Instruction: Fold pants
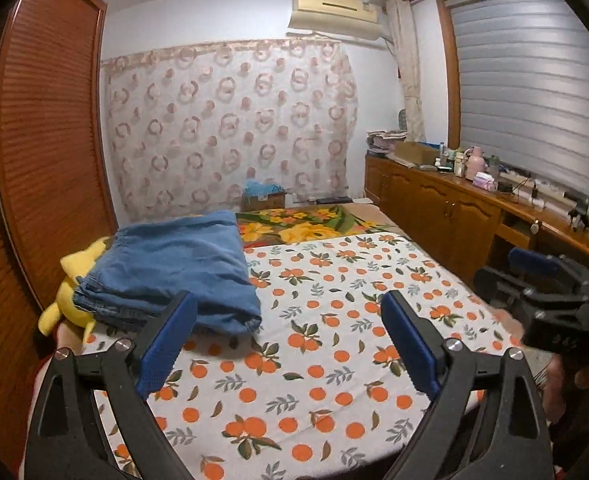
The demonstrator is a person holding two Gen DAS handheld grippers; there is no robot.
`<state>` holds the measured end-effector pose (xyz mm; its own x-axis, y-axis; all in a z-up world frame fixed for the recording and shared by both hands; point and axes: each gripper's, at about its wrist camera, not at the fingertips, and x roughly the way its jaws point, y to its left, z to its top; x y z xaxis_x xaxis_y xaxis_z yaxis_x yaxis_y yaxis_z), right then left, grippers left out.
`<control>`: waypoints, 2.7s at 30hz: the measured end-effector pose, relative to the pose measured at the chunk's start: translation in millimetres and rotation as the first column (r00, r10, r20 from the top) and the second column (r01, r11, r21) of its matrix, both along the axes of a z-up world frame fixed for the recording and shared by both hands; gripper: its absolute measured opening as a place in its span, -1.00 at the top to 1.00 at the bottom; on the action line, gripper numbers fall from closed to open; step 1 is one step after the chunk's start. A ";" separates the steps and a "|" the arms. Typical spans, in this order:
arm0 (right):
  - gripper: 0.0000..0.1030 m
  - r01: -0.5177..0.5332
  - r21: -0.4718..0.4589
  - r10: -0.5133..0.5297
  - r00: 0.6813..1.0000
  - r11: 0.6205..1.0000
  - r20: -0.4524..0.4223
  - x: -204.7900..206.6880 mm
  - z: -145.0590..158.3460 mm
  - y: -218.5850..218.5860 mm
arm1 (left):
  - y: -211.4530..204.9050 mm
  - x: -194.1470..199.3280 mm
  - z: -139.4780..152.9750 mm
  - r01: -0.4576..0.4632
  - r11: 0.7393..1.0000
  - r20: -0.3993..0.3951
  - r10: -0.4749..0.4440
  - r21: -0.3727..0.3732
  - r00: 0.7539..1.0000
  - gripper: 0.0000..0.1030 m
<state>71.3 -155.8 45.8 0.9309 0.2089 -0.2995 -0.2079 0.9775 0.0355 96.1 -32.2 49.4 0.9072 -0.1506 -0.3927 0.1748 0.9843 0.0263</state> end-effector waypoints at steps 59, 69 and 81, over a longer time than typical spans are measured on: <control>-0.77 0.007 -0.014 -0.007 1.000 1.000 0.026 -13.3 -15.2 6.5 | 24.0 -14.2 -14.9 -0.059 0.998 -0.030 0.058 -0.029 0.998 -0.82; -0.77 0.008 -0.012 -0.008 1.000 1.000 0.026 -14.2 -14.3 6.2 | 25.6 -14.8 -13.4 -0.057 0.998 -0.026 0.057 -0.030 0.998 -0.82; -0.77 0.008 -0.011 -0.008 1.000 1.000 0.029 -15.1 -14.6 5.3 | 24.9 -15.5 -14.5 -0.058 0.998 -0.025 0.057 -0.029 0.998 -0.82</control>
<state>56.2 -150.5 31.2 0.9408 0.1985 -0.2749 -0.2011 0.9794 0.0188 80.6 -7.4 34.9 0.9051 -0.1106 -0.4105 0.1183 0.9930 -0.0066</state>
